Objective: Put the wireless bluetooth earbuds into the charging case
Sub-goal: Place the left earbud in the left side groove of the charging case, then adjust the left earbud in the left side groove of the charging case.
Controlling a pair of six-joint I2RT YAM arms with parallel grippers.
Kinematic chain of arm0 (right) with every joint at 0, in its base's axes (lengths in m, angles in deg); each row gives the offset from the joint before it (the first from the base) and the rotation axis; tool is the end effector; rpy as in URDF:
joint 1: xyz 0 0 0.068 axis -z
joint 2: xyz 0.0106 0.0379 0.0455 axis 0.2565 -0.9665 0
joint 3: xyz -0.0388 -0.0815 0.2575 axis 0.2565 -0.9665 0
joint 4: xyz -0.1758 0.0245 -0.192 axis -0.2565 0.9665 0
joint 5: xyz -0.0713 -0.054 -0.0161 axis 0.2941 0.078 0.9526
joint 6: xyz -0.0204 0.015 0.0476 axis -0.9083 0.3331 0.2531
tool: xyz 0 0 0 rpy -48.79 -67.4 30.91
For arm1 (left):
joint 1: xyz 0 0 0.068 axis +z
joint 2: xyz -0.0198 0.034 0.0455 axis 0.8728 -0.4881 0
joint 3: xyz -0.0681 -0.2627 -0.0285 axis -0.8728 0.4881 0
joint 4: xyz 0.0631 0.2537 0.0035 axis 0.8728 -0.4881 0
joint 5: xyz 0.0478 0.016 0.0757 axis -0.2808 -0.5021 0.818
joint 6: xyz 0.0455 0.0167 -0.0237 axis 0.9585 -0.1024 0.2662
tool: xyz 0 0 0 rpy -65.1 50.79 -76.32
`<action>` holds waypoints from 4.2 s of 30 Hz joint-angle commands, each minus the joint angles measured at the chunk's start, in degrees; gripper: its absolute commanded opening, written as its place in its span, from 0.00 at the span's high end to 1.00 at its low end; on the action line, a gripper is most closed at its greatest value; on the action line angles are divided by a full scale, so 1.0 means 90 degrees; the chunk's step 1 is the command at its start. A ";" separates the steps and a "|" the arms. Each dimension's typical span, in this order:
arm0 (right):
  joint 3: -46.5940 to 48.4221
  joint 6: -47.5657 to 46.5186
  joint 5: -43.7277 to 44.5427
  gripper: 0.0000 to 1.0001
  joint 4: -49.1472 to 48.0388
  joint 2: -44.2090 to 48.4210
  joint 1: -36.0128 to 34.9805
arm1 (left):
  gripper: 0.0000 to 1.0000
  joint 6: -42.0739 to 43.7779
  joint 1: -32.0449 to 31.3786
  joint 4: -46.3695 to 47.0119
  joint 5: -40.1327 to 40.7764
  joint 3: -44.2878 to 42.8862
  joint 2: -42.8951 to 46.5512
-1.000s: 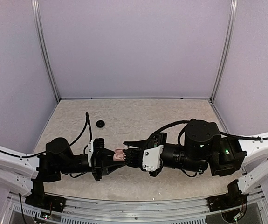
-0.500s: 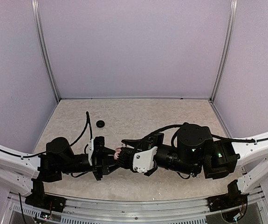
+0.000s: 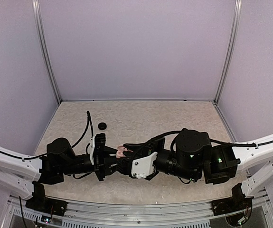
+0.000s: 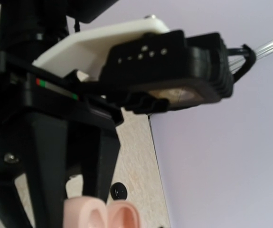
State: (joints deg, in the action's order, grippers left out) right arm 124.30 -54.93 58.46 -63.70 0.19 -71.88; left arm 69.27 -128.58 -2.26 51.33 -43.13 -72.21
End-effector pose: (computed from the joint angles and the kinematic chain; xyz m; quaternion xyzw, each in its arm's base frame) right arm 0.0329 0.3150 0.3271 -0.6334 0.4169 0.0572 0.6493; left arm 0.0856 -0.2281 0.2423 0.4418 0.5220 -0.4561 0.5695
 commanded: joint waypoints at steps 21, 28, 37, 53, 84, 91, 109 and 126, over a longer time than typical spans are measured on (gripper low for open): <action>-0.0015 -0.0103 -0.0560 0.80 0.0158 -0.0121 -0.0064 | 0.91 -0.0063 0.0100 0.0221 -0.0062 -0.0253 -0.0069; -0.0030 -0.0032 -0.0554 0.79 0.0167 -0.0132 -0.0064 | 0.91 -0.0027 0.0110 0.0221 -0.0104 -0.0257 -0.0031; -0.0071 0.0097 -0.0514 0.61 0.0078 -0.0070 -0.0051 | 0.91 0.0065 0.0108 0.0204 -0.0192 -0.0272 -0.0018; 0.0010 0.1172 -0.1622 0.27 0.0660 0.0892 -0.0012 | 0.88 -0.0229 0.0519 0.0871 -0.1446 0.0027 0.0048; 0.1018 0.2280 -0.2982 0.01 0.1971 0.0380 0.0936 | 0.88 0.0387 0.0444 0.0125 -0.2431 -0.0490 -0.0286; 0.1030 0.2289 -0.2726 0.00 0.1883 0.0245 0.0947 | 0.88 0.0470 0.0372 0.0027 -0.2317 -0.0557 -0.0360; 0.1025 0.2364 -0.2496 0.01 0.1692 0.0088 0.1028 | 0.88 0.0733 0.0188 -0.0221 -0.2173 -0.0705 -0.0490; 0.0969 0.2469 -0.2741 0.01 0.1604 -0.0048 0.1190 | 0.88 0.0905 0.0080 -0.0442 -0.2048 -0.0860 -0.0519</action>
State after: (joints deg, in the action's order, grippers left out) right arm 132.08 -33.16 33.02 -47.44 0.93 -62.15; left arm 76.33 -126.89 -5.76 33.45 -48.81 -76.71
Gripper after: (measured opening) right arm 0.995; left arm 0.220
